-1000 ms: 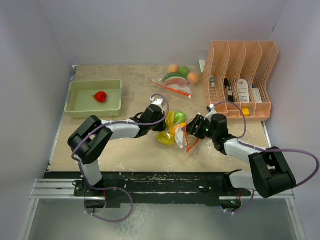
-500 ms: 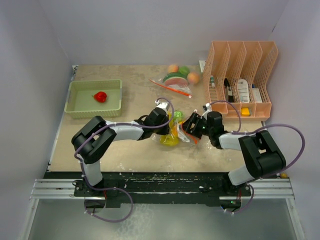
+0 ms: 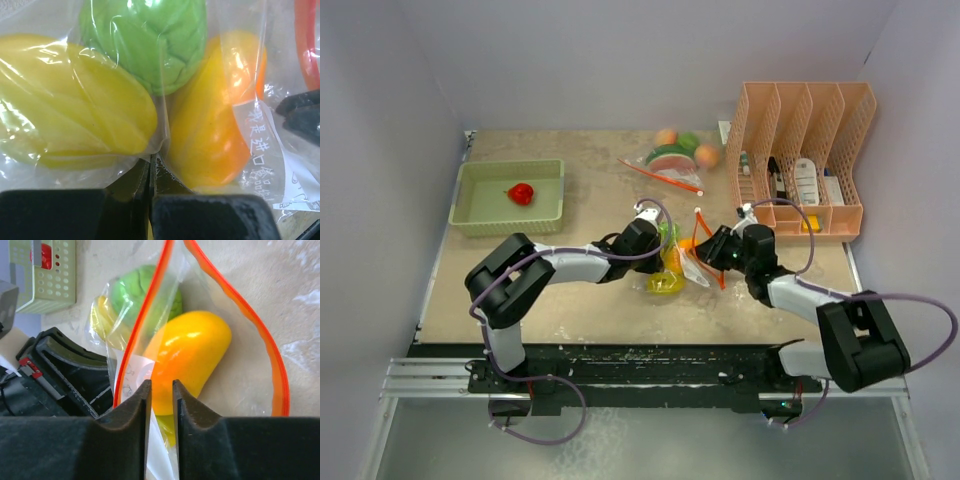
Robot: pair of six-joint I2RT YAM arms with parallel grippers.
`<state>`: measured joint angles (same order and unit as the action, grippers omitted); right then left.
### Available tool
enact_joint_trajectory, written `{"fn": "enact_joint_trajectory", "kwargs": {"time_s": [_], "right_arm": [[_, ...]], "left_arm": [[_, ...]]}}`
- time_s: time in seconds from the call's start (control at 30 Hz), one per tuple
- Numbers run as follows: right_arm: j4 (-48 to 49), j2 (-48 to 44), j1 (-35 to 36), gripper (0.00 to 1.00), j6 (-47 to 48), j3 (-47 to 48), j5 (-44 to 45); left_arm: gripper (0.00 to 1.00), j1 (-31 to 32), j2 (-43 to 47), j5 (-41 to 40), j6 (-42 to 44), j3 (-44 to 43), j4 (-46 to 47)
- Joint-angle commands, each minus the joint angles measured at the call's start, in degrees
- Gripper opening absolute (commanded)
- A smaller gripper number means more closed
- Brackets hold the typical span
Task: Open the zip-top bag and remove the fake food
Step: Pick up the fake fruit from the zipper food storage bag.
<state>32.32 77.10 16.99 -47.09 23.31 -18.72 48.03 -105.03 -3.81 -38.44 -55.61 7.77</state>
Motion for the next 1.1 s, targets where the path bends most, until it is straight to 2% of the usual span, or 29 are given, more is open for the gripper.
{"fn": "enact_joint_trajectory", "kwargs": {"time_s": [0.0, 0.03, 0.1, 0.3, 0.53, 0.63, 0.7, 0.9, 1.07], "right_arm": [[-5.8, -5.1, 0.2, 0.36, 3.6, 1.0, 4.9], [-6.6, -4.7, 0.2, 0.45, 3.8, 1.5, 5.2], [-7.5, -3.1, 0.2, 0.55, 3.7, 2.8, 6.0], [-4.3, 5.9, -0.1, 0.60, 2.0, 4.9, 4.8], [0.7, 12.4, -0.1, 0.80, 4.1, 9.0, 0.7], [-0.8, 15.0, 0.1, 0.84, 5.5, 11.3, -1.1], [-1.3, 16.1, 0.3, 0.79, 6.2, 12.2, -2.0], [-5.9, 12.1, 0.4, 0.52, 6.8, 10.2, -1.5], [-13.9, 3.8, -0.3, 0.48, 9.0, 9.8, 4.6]], "left_arm": [[0.00, 0.4, -0.1, 1.2, -0.8, -0.7, 2.9], [0.00, 0.4, -0.3, 1.4, -0.8, -0.8, 2.9], [0.00, 0.4, -0.6, 1.8, -0.8, -1.0, 3.0], [0.00, 0.4, -0.9, 2.8, 0.3, -2.3, 2.4], [0.00, 0.5, -2.7, 4.3, 3.0, -5.1, 0.3], [0.00, 0.5, -3.7, 5.1, 3.6, -6.3, 0.0], [0.00, 0.5, -4.2, 5.7, 3.8, -7.0, 0.0], [0.00, 0.3, -3.9, 5.1, 2.5, -6.1, 0.6], [0.00, -2.0, -2.8, 6.6, -1.2, -2.5, 3.7]]}}
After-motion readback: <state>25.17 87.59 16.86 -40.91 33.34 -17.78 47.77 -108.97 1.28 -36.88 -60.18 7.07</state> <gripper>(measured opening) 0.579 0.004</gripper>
